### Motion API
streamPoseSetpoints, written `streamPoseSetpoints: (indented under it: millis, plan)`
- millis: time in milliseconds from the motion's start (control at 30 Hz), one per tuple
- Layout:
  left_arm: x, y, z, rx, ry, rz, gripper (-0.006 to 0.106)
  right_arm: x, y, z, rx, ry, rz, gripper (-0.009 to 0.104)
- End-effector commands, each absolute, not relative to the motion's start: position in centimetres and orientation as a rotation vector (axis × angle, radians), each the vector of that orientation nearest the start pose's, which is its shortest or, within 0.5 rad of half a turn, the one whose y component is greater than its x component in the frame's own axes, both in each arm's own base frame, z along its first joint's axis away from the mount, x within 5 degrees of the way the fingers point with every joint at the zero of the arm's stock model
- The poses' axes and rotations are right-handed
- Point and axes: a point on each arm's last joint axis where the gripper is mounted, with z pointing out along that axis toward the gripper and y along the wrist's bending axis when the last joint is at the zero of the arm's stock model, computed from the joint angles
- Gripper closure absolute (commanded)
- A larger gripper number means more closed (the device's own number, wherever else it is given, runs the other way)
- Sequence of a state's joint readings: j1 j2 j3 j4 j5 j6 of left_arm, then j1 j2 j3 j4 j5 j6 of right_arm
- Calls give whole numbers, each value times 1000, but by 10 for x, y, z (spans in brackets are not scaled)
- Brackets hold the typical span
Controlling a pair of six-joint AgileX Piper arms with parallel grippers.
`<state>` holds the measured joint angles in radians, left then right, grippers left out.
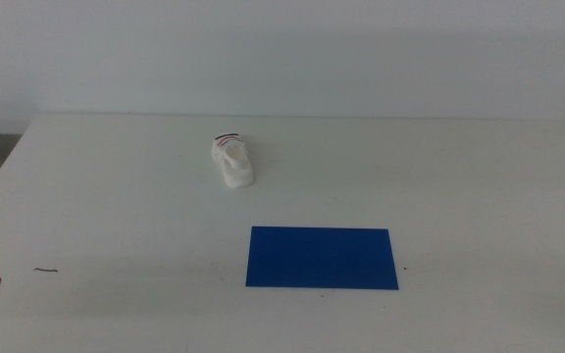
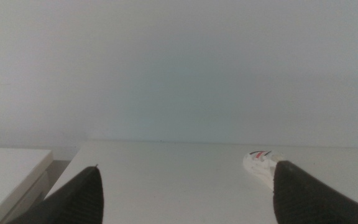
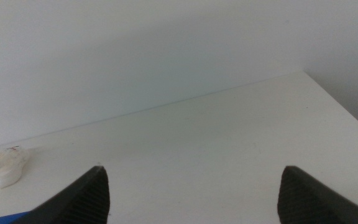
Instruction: Use one arm to grab the shoe from the table and place it on the mat.
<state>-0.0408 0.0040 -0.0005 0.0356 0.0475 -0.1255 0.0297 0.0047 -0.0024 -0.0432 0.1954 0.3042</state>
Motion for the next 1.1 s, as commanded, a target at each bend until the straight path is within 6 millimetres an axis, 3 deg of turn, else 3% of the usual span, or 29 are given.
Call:
streamPoseSetpoints:
  millis: [0,133,233,300,400,533,700,800,933,1067]
  plan:
    - [56,-2,209,-47,1527,-111,7,56,1,196,193,1662,206,16]
    - [77,-4,245,-115,1753,-165,7,56,1,196,193,1662,206,16]
    - [113,-10,288,-220,1997,-277,7,56,1,196,193,1662,206,16]
    - [145,-12,309,-238,2136,-268,7,56,1,196,193,1662,206,16]
    - [200,-18,325,-259,2305,-293,7,56,1,196,193,1662,206,16]
    - [270,-46,337,-274,2393,-364,7,56,1,196,193,1662,206,16]
    - [349,-106,310,-350,2555,-336,7,56,1,196,193,1662,206,16]
    - [383,-140,291,-385,2640,-275,7,56,1,196,193,1662,206,16]
    - [417,-165,273,-413,2726,-239,7,56,1,196,193,1662,206,16]
    - [454,-181,248,-321,2725,-227,7,56,1,196,193,1662,206,16]
